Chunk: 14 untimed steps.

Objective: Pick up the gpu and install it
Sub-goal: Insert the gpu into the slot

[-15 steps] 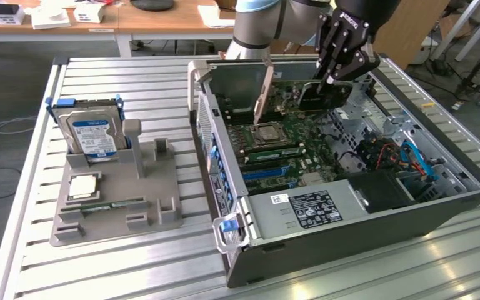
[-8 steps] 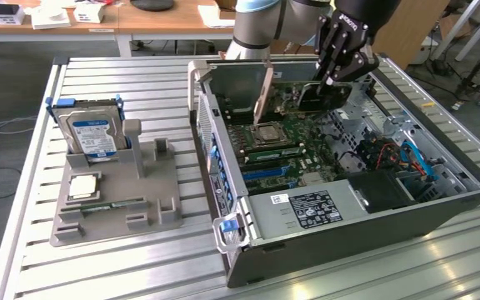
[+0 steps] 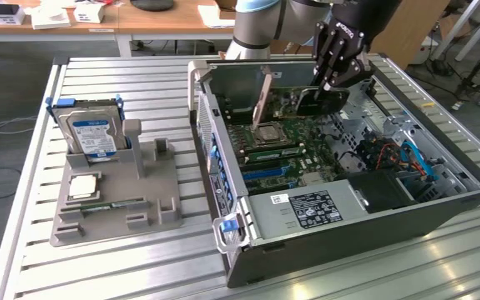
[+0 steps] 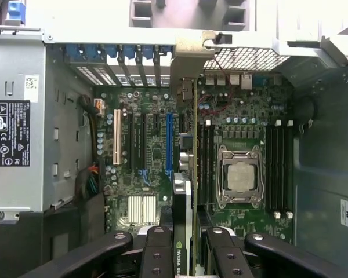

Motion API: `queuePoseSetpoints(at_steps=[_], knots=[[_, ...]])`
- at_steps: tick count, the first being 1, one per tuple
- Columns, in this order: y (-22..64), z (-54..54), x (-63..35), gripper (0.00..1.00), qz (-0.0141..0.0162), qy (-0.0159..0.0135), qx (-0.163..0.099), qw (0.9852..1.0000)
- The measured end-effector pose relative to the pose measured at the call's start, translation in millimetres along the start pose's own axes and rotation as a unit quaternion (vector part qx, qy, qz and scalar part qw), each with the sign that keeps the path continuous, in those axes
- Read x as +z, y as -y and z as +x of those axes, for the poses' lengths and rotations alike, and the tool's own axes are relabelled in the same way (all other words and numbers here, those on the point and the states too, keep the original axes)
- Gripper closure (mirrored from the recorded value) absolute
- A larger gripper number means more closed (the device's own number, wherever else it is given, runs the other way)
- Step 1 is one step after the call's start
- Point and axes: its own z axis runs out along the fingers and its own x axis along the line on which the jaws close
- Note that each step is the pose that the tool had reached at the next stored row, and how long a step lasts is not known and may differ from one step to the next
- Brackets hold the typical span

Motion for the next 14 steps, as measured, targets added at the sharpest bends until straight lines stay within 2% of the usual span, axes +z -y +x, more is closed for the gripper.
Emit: queuePoseSetpoints(at_steps=[14], knots=[[2.1, 0.8, 25.3, 0.73, 0.0000, 0.0000, 0.000, 1.0000]])
